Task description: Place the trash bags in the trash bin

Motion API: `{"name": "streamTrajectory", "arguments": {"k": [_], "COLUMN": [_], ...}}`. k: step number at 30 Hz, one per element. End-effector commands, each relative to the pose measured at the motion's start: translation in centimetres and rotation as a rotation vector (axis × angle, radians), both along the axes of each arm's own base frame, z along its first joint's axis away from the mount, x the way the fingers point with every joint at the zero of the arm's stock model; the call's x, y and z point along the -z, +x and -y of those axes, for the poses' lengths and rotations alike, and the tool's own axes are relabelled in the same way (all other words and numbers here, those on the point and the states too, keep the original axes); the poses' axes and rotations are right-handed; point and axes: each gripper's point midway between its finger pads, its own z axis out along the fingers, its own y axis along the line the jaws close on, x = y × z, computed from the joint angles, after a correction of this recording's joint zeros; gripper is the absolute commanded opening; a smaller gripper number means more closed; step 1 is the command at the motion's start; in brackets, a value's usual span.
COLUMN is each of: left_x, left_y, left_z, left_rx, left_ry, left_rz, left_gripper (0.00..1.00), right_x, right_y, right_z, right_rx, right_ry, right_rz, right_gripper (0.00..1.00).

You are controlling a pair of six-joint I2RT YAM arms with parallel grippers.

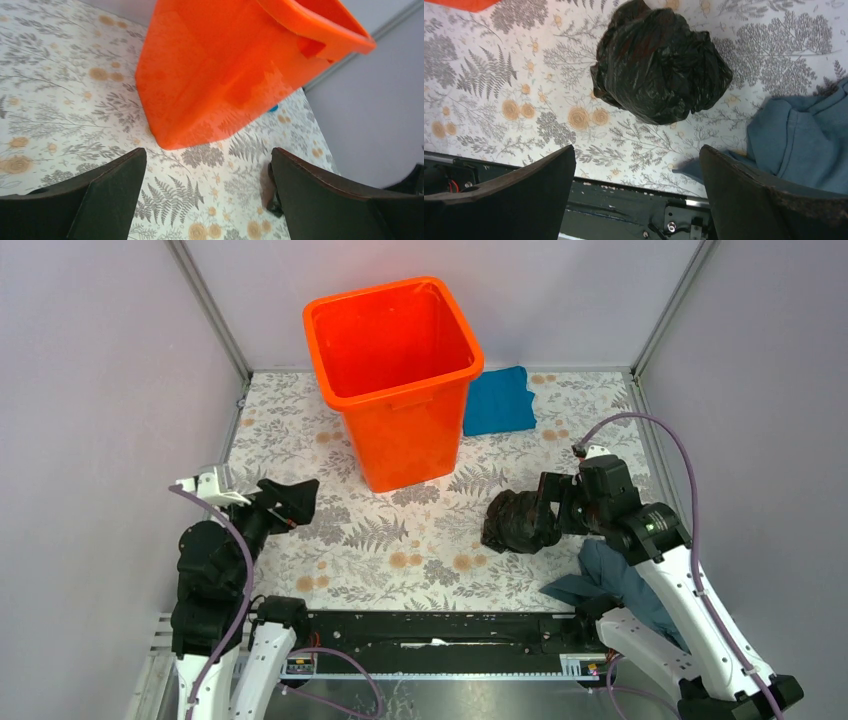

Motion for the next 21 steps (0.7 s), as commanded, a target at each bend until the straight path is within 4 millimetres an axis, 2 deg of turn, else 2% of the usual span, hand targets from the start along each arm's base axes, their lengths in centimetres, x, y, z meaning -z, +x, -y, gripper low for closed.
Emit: {"name": "streamTrajectory", "arguments": {"k": [1, 4, 7, 12, 14, 16, 18, 21], "left_x": [0.8, 1.4, 1.8, 1.4, 1.4, 1.5, 1.6, 1.5], "left_y": [-0.1, 0.1, 0.0, -1.0, -1.1, -1.1, -1.1, -1.3], "left_z": [2.8, 3.6, 4.1, 5.1, 5.3, 5.6, 5.7, 5.9], "left_rx": [0.176, 0.227, 0.259, 0.328, 0.346, 0.361, 0.368, 0.383], "left_ry": [0.029, 0.031, 0.033, 0.036, 0.033, 0.029, 0.029, 0.028], "left_rz": [-0.013, -0.019, -0.024, 0.017, 0.025, 0.023, 0.020, 0.028], "left_gripper": [0.99, 0.99, 0.99, 0.99, 0.99, 0.99, 0.99, 0.99], "right_x": [-1.3, -0.2, 1.6, 5.4, 7.0, 8.5, 9.4, 9.1], "right_y": [1.9, 2.6, 3.4, 4.8, 4.9, 4.7, 3.3, 1.6], "right_z": [-0.5, -1.4, -1.8, -0.1, -0.2, -1.7, -5.5, -9.9], "right_rx": [-0.006, -0.033, -0.002, 0.161, 0.197, 0.162, 0.009, -0.173], "right_ry": [0.020, 0.034, 0.045, -0.011, 0.002, 0.068, 0.220, 0.414], "right_rz": [0.107, 0.099, 0.063, 0.038, 0.021, -0.017, -0.102, -0.160], "right_gripper": [1.00, 1.00, 1.00, 1.00, 1.00, 1.00, 0.96, 0.66]}}
